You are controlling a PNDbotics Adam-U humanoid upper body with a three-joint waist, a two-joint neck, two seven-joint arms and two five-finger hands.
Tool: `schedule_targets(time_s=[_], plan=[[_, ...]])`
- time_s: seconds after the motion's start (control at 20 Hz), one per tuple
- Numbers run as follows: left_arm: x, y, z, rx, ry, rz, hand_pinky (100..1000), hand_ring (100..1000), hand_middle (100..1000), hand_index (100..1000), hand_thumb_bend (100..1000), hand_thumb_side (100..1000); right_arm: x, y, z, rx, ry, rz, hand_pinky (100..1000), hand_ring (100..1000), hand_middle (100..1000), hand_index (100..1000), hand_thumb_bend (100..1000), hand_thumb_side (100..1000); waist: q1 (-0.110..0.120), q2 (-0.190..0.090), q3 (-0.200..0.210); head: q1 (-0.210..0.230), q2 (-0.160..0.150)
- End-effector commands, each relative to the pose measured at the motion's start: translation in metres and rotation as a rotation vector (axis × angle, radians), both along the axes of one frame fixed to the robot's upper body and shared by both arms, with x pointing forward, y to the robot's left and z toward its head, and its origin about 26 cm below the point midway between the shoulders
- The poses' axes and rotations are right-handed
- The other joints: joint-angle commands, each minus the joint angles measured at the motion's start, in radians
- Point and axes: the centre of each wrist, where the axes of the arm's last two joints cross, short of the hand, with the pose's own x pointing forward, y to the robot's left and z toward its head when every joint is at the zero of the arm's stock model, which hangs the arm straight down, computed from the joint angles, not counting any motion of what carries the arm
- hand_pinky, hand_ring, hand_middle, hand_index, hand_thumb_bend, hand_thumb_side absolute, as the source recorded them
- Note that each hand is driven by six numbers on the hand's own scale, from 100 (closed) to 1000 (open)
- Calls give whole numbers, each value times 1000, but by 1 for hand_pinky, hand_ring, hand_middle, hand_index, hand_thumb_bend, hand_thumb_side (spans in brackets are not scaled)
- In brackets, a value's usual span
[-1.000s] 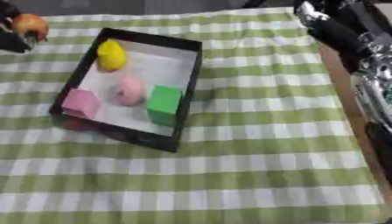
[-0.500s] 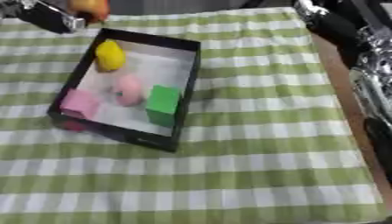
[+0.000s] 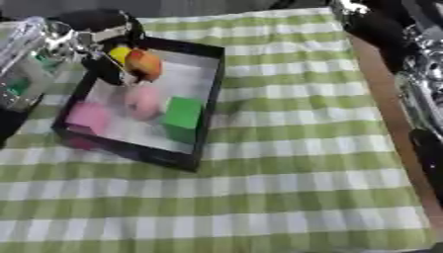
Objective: Pick up objects on the table and place them in the box.
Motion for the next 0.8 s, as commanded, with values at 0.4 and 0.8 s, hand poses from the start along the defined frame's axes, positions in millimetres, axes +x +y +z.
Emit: schedule_targets(time_s=[0.4, 0.8], plan=[[-11, 14, 19, -92, -80, -40, 837, 823, 810, 883, 589, 464, -3, -2, 10, -12, -32, -1, 943, 782, 686, 752, 200, 395, -1, -25, 7, -11, -3], [-53, 67, 52, -629, -196, 130, 792, 756, 746, 813, 389, 483, -5, -7, 9, 1, -40, -26, 942, 782, 686, 751, 205, 392, -14, -28, 25, -31, -3]])
